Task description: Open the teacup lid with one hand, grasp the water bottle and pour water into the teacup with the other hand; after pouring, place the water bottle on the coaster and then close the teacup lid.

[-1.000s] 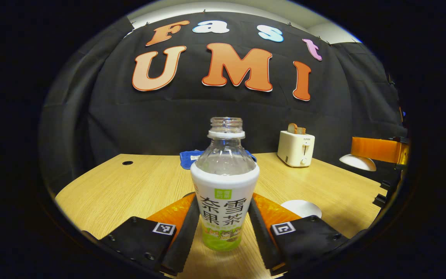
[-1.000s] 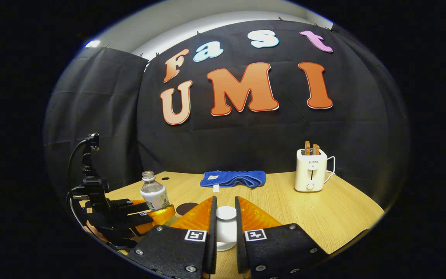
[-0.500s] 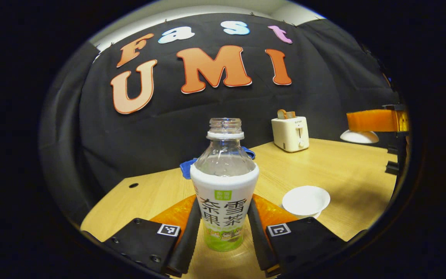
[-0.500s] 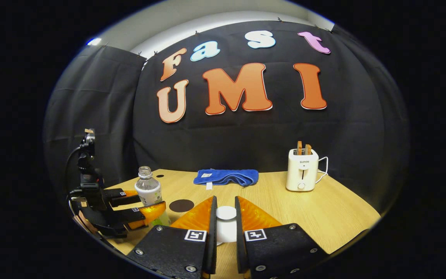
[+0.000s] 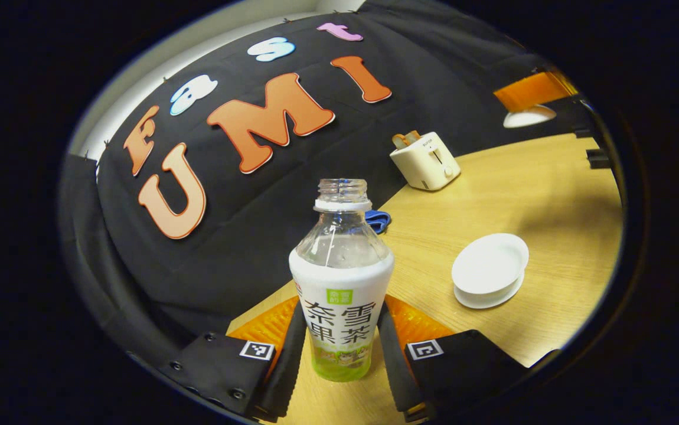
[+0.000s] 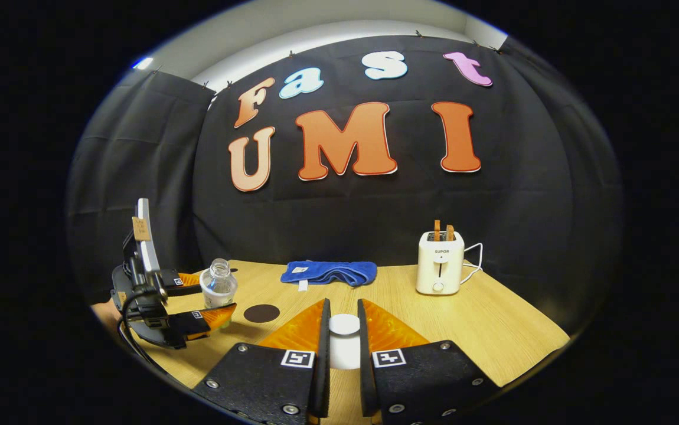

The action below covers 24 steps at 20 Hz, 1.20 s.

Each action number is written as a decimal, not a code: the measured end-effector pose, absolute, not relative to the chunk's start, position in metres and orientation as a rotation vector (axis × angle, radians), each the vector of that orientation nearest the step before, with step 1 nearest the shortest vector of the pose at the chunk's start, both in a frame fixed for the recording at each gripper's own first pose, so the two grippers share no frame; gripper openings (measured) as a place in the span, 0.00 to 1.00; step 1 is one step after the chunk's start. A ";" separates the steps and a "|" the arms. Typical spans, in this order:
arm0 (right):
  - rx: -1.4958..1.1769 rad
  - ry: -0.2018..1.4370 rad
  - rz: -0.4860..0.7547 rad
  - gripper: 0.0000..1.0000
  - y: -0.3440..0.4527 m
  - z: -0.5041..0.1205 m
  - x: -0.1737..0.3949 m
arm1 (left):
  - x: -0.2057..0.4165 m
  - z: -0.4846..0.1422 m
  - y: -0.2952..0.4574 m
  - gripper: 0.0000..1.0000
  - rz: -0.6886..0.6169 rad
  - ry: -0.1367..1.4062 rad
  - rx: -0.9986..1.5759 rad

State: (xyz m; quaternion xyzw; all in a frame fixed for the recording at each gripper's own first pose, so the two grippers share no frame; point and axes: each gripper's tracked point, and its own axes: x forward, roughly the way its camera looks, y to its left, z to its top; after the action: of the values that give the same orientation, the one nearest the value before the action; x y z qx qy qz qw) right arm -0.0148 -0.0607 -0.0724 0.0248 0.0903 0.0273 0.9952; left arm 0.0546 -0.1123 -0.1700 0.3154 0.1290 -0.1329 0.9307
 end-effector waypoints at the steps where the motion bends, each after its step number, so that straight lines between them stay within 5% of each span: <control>1: 0.056 0.180 0.057 0.21 -0.062 -0.072 -0.015 | 0.055 -0.171 -0.111 0.67 -0.276 0.266 0.673; 18: 0.063 0.180 0.033 0.21 -0.080 -0.077 -0.017 | 0.053 -0.188 -0.126 0.63 -0.367 0.230 1.242; 21: 0.047 0.177 0.042 0.21 -0.077 -0.076 -0.018 | 0.053 -0.198 -0.128 0.69 -0.376 0.227 1.318; 24: 0.044 0.177 0.054 0.22 -0.073 -0.078 -0.017 | 0.054 -0.208 -0.129 0.63 -0.394 0.250 1.346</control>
State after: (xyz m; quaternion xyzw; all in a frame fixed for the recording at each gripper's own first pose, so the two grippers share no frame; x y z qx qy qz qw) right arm -0.0169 -0.0730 -0.0777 0.0220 0.0883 0.0268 0.9955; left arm 0.0540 -0.1288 -0.2079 0.6175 0.1146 -0.1806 0.7569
